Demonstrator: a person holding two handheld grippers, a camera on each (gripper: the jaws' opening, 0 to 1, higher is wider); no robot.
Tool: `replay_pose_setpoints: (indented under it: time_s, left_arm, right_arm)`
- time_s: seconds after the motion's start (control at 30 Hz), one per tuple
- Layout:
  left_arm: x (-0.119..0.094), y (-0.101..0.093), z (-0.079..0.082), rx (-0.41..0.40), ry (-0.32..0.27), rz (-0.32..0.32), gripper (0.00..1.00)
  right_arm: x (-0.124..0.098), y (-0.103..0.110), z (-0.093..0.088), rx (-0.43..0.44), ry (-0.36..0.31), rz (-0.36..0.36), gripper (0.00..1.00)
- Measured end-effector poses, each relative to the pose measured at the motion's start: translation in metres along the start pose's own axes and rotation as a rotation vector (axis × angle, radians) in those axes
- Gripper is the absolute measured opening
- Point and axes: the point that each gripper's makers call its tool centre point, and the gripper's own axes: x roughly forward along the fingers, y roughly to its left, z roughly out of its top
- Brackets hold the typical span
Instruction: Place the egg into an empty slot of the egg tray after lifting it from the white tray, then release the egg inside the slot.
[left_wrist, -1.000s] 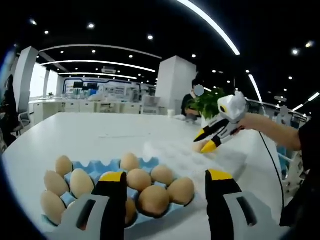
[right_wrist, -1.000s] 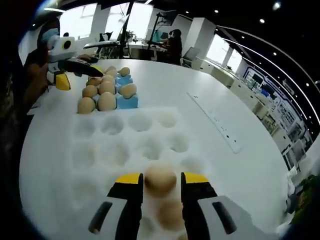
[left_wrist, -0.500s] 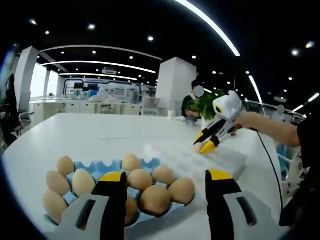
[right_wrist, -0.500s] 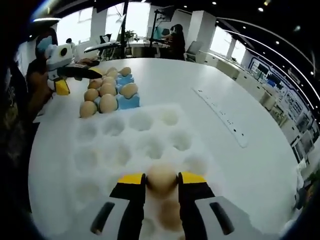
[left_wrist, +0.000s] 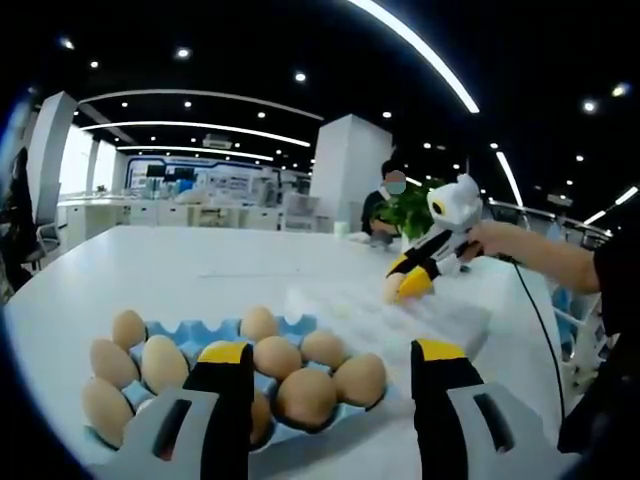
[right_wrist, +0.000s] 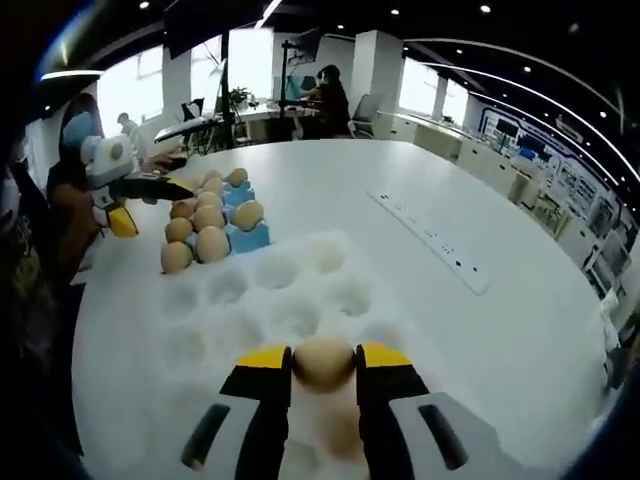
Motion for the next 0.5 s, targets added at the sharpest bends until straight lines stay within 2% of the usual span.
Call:
replay_pose_setpoints:
  time_s: [0.17,0.5]
  left_arm:
    - [0.001,-0.002,-0.002,0.011,-0.009,-0.008,0.64]
    - [0.005,0.0,-0.008,0.081,-0.023,0.001,0.62]
  right_arm:
    - [-0.003,0.0,0.01,0.009,-0.026,0.007,0.26]
    - [-0.004,0.024,0.04,0.029,-0.105,0.057,0.26]
